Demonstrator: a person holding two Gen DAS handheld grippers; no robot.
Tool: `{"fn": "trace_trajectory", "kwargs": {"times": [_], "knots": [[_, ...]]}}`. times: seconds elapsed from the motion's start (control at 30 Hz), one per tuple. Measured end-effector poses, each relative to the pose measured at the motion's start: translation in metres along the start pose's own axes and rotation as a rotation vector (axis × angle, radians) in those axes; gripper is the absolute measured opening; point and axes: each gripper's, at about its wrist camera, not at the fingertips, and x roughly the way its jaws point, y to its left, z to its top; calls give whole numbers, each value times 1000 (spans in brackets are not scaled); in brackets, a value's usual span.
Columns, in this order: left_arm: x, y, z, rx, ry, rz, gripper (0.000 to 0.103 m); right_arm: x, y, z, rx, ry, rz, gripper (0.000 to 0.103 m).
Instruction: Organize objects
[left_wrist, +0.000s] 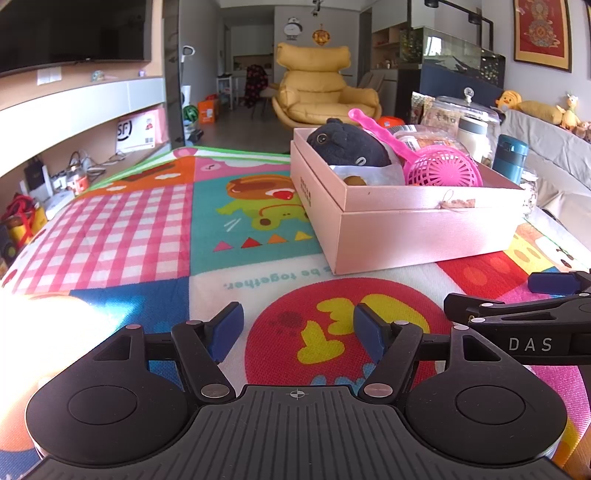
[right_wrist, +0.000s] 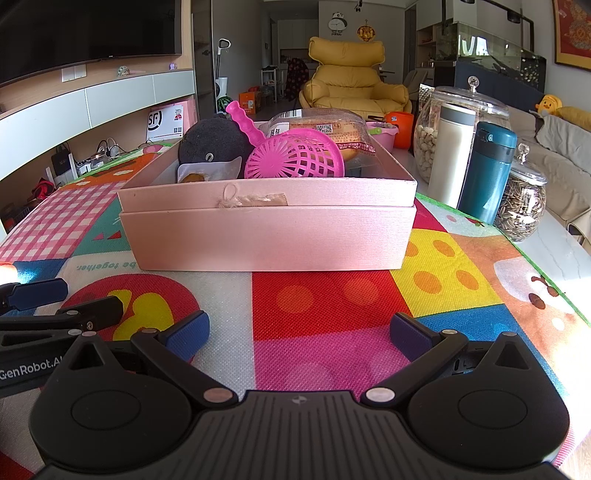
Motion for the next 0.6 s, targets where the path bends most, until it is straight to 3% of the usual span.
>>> {"fn": "trace_trajectory", "kwargs": {"times": [0.6], "knots": [[0, -1, 0, 10, 0, 7, 73, 0, 0, 0, 0, 0, 0, 103]]}}
